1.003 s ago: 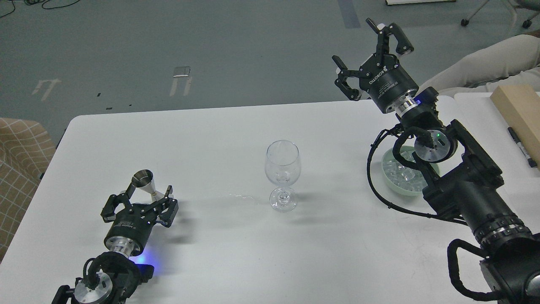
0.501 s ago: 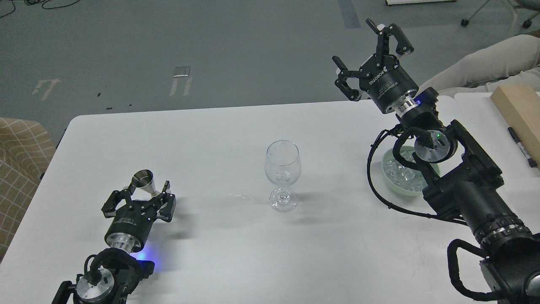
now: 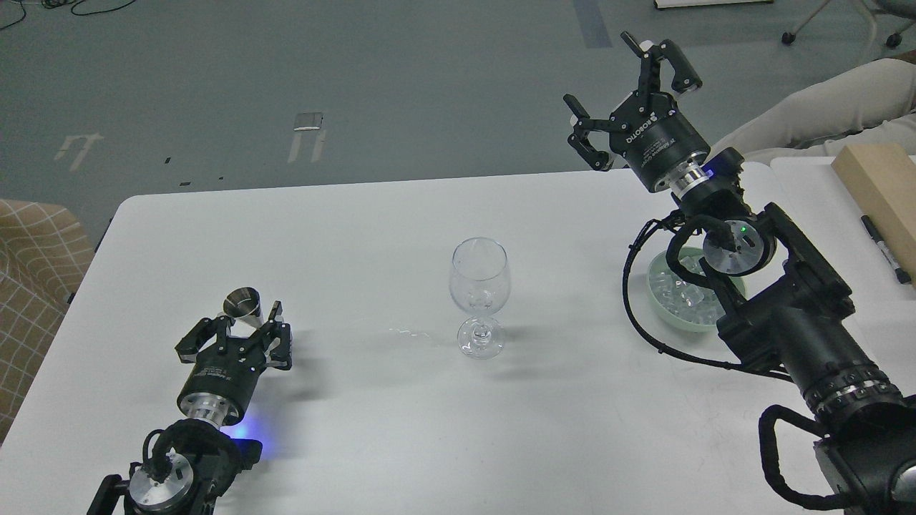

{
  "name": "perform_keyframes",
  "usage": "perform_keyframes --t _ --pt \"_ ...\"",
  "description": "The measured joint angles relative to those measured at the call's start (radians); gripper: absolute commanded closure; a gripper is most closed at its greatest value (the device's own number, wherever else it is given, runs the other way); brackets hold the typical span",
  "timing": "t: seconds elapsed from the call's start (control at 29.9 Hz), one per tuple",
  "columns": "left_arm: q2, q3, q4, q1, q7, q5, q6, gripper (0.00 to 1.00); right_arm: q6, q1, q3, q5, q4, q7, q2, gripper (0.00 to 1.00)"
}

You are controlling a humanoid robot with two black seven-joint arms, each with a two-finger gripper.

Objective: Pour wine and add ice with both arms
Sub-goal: 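Close the left gripper on the metal jigger, then lift the jigger with the left gripper and move it toward the wine glass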

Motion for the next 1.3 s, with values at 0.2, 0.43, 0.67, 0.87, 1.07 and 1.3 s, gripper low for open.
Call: perform_keyframes --t 0.2,0.43,0.67,0.87,1.07,1.3 --pt "0.000 -0.001 0.000 0.000 -0.001 -0.001 0.004 0.58 0.000 0.000 0.000 0.000 0.000 0.000 0.000 0.01" --pt "0.000 -0.002 0.000 0.001 -0.003 0.000 0.006 0.64 0.000 -0.001 0.000 0.000 0.001 0.000 0.000 0.01" --pt "0.000 -0.004 -0.001 0.002 -0.003 0.000 0.006 0.68 0.000 0.000 -0.001 0.000 0.002 0.000 0.000 0.01" --pt "0.000 -0.007 -0.001 0.001 -0.007 -0.001 0.005 0.74 0.000 0.000 -0.001 0.000 0.002 0.000 0.000 0.01" --pt "0.000 -0.007 -0.003 0.001 -0.017 0.000 0.002 0.78 0.000 0.000 -0.001 0.000 0.002 0.000 0.000 0.01" --pt "0.000 -0.007 -0.013 0.000 -0.020 0.000 0.000 0.79 0.000 0.000 -0.001 0.000 0.002 0.000 0.000 0.01"
